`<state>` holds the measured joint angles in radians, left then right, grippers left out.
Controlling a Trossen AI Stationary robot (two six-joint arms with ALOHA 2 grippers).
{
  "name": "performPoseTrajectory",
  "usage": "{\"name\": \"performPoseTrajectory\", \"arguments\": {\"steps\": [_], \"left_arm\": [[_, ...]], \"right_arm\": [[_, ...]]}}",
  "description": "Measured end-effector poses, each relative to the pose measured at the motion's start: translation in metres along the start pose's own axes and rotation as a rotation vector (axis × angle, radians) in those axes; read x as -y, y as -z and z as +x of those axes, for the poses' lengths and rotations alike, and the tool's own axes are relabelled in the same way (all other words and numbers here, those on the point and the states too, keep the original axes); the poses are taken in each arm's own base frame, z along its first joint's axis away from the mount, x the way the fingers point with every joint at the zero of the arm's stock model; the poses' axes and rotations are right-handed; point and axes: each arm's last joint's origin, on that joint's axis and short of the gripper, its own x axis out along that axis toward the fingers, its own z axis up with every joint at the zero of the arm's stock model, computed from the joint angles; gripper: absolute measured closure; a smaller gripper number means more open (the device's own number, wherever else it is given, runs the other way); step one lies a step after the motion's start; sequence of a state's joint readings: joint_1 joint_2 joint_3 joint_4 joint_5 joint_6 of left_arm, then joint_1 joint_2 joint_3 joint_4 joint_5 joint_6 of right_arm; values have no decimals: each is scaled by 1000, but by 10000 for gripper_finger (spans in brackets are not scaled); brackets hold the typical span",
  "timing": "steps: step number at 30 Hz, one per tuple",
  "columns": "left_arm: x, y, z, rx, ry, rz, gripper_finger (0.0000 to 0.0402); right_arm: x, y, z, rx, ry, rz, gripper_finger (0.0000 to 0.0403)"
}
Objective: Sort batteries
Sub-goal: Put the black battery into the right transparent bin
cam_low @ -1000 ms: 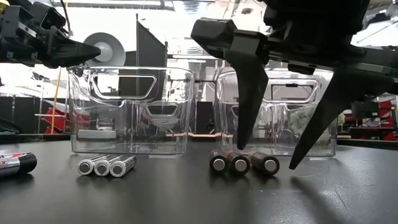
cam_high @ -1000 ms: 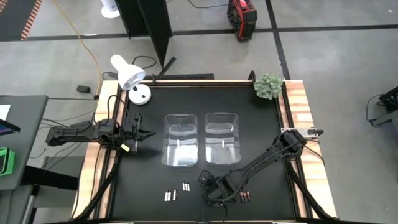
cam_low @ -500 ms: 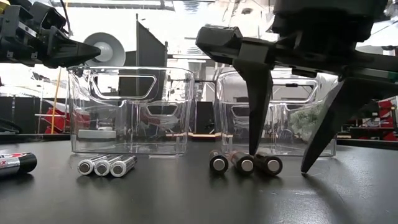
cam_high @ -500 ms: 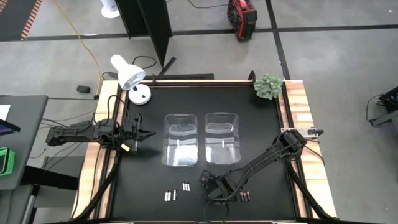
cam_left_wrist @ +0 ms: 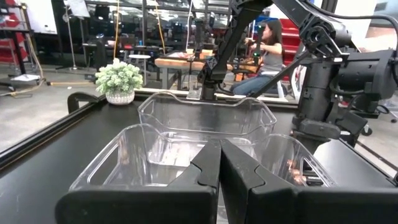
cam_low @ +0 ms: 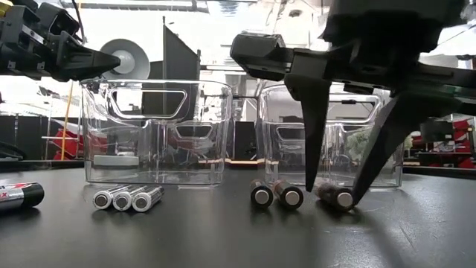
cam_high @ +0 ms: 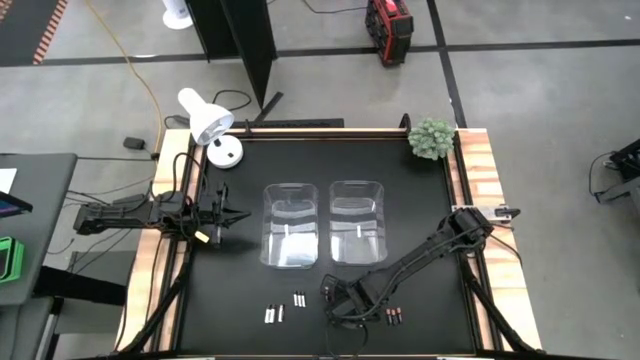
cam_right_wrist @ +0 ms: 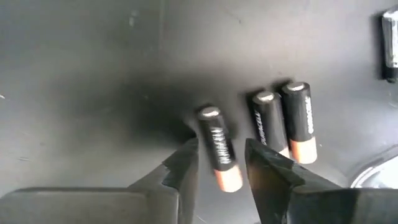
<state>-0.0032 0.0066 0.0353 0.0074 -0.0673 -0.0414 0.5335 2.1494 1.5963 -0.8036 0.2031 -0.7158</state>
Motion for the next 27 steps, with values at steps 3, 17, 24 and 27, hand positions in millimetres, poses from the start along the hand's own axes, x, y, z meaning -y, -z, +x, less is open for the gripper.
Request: {"name": "performPoseTrajectory", "arguments": {"steps": [3, 17, 24, 27], "left_arm": [[0, 0, 0, 0, 0, 0, 401], [0, 0, 0, 0, 0, 0, 401], [0, 0, 0, 0, 0, 0, 401], [0, 0, 0, 0, 0, 0, 401]], "right_arm": [[2, 1, 1, 19, -6, 8, 261], [7, 1, 1, 78, -30, 27, 288], [5, 3, 7, 86, -26, 29, 301], [5, 4, 7, 87, -26, 30, 302]]}}
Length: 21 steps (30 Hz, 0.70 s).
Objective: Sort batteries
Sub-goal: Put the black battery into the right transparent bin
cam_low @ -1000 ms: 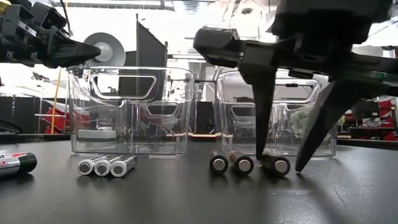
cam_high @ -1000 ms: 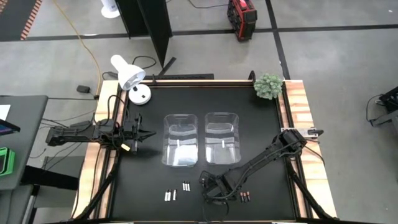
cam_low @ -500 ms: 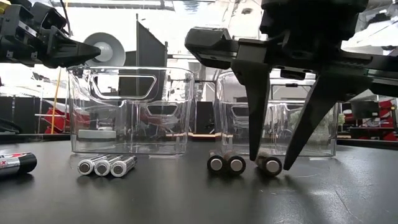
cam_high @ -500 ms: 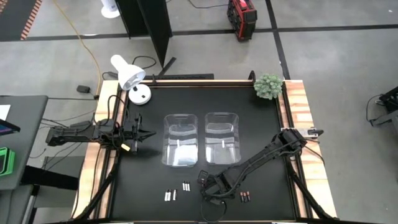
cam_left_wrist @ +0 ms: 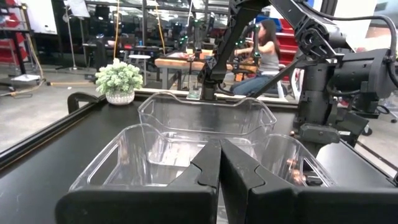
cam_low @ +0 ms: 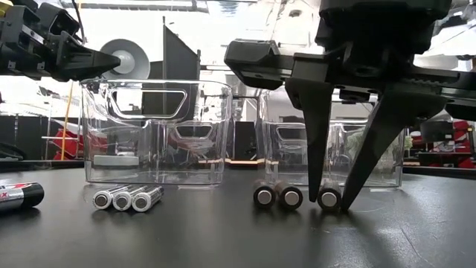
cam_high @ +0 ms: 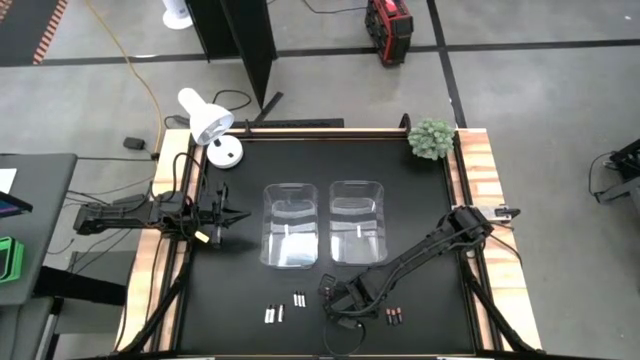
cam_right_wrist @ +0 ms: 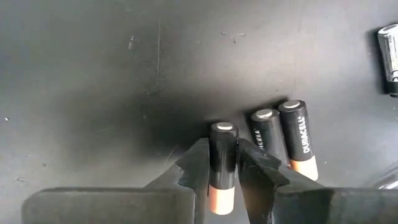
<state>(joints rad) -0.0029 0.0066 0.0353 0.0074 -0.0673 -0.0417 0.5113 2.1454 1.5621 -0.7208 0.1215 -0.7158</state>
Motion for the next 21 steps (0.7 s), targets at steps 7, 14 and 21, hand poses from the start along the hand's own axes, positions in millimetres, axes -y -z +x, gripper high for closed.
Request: {"name": "performPoseTrajectory", "arguments": {"steps": [7, 14, 21], "left_arm": [[0, 0, 0, 0, 0, 0, 401], [0, 0, 0, 0, 0, 0, 401], [0, 0, 0, 0, 0, 0, 401]], "right_arm": [[0, 0, 0, 0, 1, 1, 330], [1, 0, 0, 3, 4, 3, 376], [-1, -2, 0, 2, 10, -4, 385]]}}
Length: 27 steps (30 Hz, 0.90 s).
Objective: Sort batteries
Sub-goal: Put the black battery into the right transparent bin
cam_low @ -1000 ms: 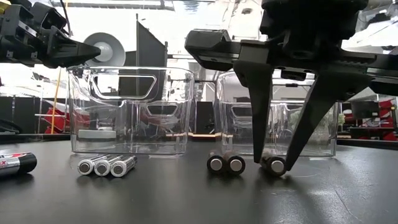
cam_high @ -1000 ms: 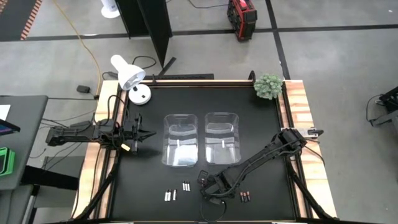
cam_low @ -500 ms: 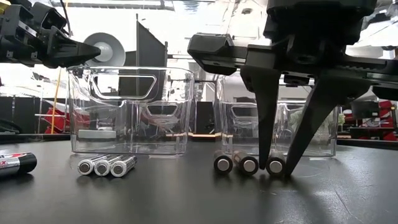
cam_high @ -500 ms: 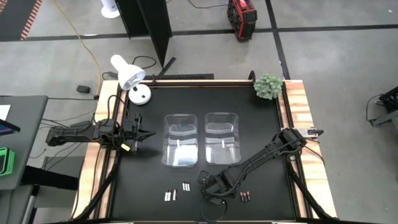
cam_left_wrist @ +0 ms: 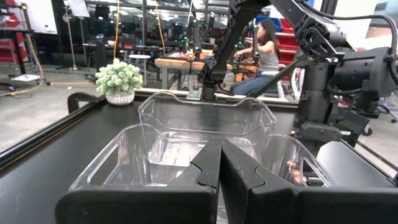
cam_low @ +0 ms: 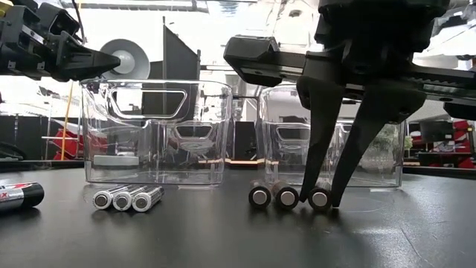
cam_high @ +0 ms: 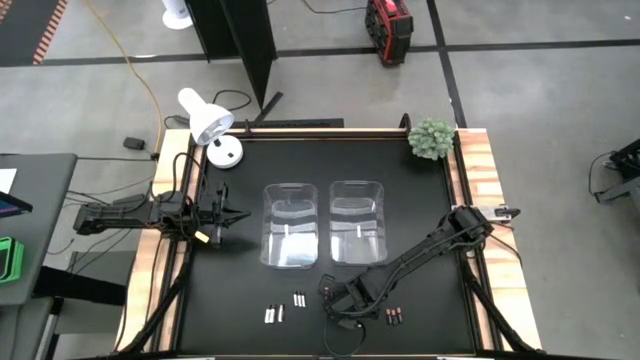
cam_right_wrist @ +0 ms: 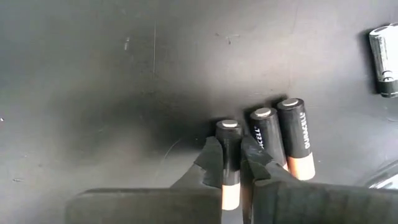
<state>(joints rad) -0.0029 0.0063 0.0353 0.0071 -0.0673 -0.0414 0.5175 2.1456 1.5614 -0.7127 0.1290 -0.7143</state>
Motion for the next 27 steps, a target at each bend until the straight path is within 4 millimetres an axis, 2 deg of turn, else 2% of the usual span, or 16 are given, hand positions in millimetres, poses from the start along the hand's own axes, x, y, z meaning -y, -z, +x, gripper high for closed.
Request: {"name": "performPoseTrajectory", "arguments": {"steps": [12, 27], "left_arm": [[0, 0, 0, 0, 0, 0, 401], [0, 0, 0, 0, 0, 0, 401]], "right_arm": [[-4, -9, -3, 1, 23, 9, 386], [7, -18, -23, -9, 56, 16, 387]]}}
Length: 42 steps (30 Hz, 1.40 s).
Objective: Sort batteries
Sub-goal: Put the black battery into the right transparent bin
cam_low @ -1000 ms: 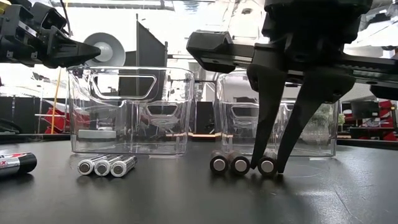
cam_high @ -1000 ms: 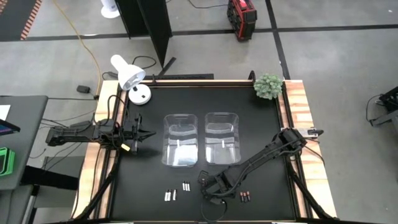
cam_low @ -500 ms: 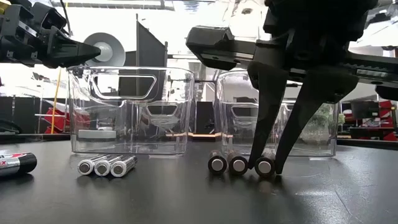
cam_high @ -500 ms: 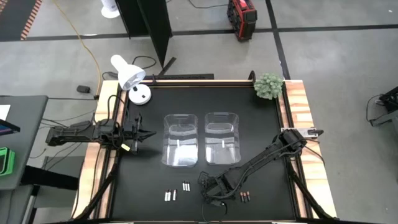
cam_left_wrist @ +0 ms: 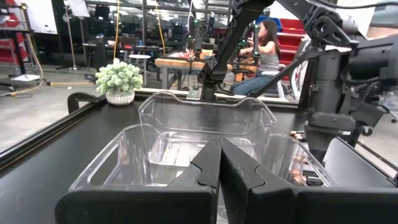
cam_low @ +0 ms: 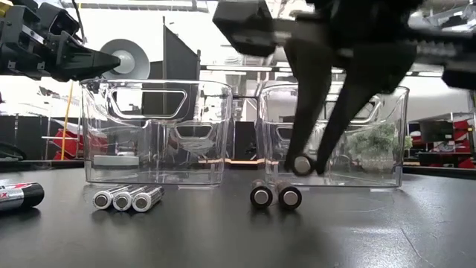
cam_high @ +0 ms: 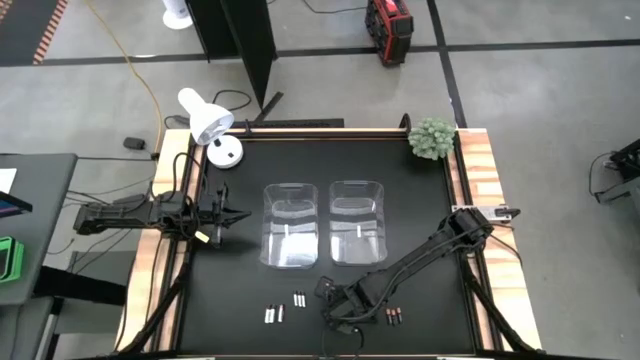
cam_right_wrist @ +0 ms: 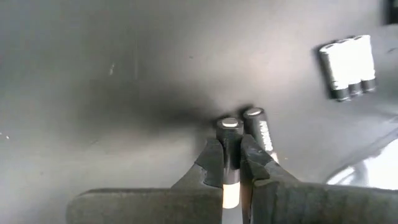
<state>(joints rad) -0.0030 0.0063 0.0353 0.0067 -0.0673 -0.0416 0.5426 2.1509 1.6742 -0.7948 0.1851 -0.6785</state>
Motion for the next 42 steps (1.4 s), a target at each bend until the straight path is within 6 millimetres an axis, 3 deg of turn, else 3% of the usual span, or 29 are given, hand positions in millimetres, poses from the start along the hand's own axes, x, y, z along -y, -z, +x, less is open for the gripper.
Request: {"name": "performPoseTrajectory", "arguments": {"steps": [15, 27, 35, 42], "left_arm": [[0, 0, 0, 0, 0, -8, 401], [0, 0, 0, 0, 0, -52, 401], [0, 0, 0, 0, 0, -53, 401], [0, 0, 0, 0, 0, -53, 401]], "right_arm": [[36, -13, -49, 72, 67, 49, 387], [77, -20, -120, 226, 206, 131, 387], [108, -5, -168, 322, 315, 229, 387], [126, 26, -211, 418, 421, 365, 388]]}}
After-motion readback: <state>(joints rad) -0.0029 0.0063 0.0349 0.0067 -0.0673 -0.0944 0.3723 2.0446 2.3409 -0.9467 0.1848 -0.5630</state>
